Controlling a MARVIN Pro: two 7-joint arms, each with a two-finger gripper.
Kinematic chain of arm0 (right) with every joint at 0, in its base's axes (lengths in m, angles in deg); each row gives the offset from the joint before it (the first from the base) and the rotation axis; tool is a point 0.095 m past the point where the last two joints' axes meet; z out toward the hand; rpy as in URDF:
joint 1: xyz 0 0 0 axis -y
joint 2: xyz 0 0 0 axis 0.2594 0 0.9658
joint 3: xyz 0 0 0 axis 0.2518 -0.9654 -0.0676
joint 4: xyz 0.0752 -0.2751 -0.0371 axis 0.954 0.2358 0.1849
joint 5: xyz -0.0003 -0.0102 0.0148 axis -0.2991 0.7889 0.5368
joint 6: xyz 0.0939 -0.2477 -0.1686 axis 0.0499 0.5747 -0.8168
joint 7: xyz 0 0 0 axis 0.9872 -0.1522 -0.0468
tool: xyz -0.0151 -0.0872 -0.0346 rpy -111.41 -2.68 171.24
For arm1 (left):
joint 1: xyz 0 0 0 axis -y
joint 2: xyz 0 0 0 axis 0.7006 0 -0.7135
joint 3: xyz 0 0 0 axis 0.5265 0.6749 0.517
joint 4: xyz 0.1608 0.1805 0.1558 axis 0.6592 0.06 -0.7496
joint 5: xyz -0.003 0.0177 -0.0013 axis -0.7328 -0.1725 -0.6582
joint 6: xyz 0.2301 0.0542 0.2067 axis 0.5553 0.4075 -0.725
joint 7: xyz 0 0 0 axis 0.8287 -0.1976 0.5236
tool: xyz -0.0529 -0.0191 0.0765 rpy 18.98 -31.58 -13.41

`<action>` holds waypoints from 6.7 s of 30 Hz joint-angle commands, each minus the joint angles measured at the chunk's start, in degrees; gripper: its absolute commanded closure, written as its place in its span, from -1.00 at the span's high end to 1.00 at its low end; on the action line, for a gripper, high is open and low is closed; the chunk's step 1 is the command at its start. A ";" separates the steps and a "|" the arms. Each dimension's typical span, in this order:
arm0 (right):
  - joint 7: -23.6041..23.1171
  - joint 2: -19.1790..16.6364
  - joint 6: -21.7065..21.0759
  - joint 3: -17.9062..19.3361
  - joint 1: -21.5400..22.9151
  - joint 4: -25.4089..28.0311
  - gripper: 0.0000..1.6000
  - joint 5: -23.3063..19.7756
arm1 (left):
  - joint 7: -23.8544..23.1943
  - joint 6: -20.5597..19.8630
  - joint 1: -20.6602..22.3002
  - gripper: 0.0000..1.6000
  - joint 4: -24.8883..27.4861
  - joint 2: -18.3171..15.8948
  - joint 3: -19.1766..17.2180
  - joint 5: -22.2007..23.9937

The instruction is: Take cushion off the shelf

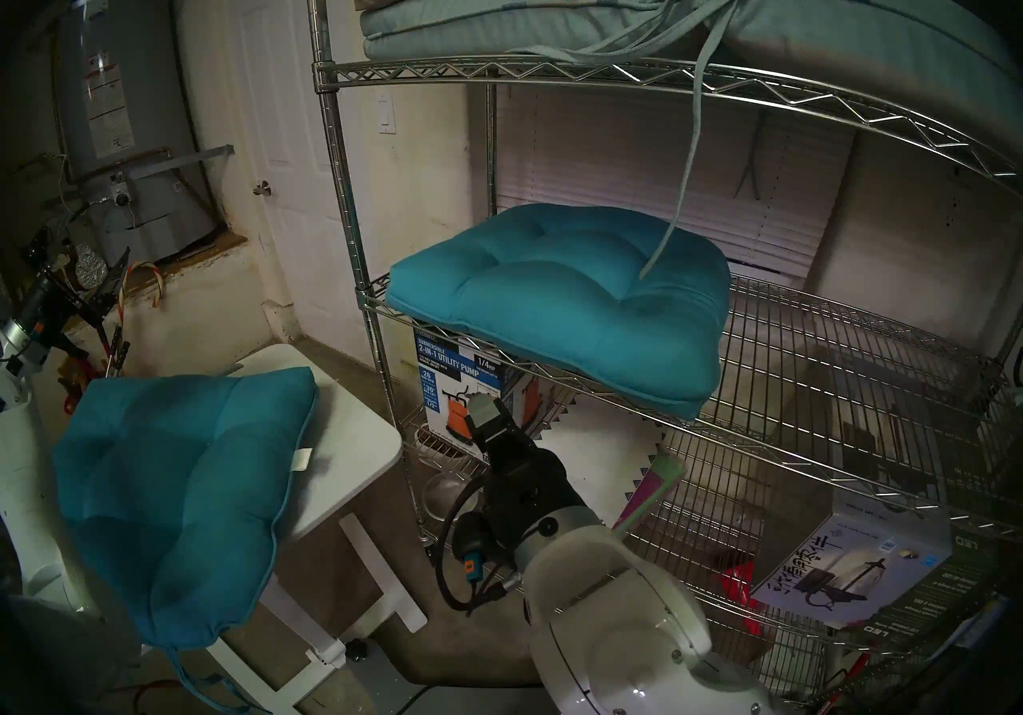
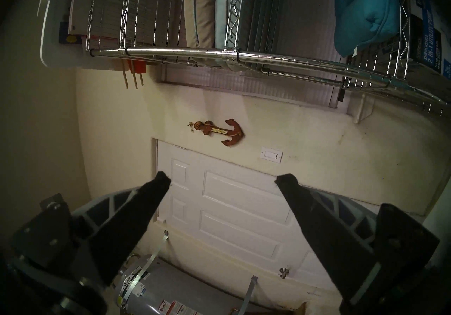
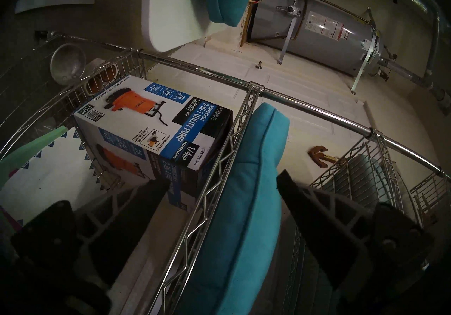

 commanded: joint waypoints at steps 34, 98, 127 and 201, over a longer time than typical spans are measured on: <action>-2.58 -6.09 -12.07 4.90 -4.42 2.58 1.00 11.46 | 0.89 -0.06 1.39 1.00 2.52 2.19 15.72 3.81; 10.82 -16.58 -26.59 24.63 -18.90 2.58 1.00 4.02 | 6.87 -0.06 9.21 1.00 -1.75 12.29 31.88 -16.80; 15.91 -18.84 -24.29 26.47 -18.65 2.58 1.00 -5.15 | 9.72 -0.06 7.58 1.00 -3.80 13.18 36.86 -24.23; 28.43 -22.18 -23.01 32.74 -24.11 2.58 1.00 -15.66 | 23.59 -0.06 13.41 1.00 -6.82 8.79 46.40 -33.19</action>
